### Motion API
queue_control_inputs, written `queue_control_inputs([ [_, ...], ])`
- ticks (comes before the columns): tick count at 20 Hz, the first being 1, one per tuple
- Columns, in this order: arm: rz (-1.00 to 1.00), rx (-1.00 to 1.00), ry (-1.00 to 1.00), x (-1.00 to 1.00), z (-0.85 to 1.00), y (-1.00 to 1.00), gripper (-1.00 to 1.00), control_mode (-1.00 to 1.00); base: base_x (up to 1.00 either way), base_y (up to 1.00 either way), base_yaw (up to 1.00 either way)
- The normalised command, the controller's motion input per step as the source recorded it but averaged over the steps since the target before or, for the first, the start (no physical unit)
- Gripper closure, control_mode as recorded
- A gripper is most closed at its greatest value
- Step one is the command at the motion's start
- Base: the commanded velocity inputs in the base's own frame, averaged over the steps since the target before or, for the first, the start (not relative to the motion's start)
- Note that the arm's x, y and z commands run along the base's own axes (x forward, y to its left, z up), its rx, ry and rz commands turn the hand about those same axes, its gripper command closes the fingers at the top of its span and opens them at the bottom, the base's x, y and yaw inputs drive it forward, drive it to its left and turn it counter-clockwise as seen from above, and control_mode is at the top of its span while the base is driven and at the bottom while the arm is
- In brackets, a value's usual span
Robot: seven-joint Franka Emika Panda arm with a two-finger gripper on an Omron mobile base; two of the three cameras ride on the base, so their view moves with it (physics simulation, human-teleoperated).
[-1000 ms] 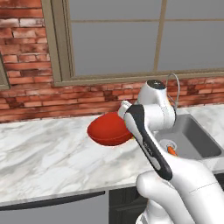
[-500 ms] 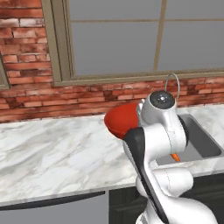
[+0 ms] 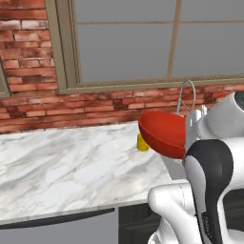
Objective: Clear the mugs and bowl far away from the sink.
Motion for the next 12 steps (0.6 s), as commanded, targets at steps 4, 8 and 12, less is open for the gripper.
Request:
queue_control_inputs([
  [4, 0.14, 0.13, -0.01, -0.68, 0.58, -0.33, 1.00, -1.00, 0.00, 0.00, 0.00],
  [8, 0.14, 0.00, 0.00, -0.65, 0.60, -0.07, 1.00, -1.00, 0.00, 0.00, 0.00],
  [12, 0.03, -0.03, 0.00, -0.15, 0.30, 0.03, 1.00, -1.00, 0.00, 0.00, 0.00],
])
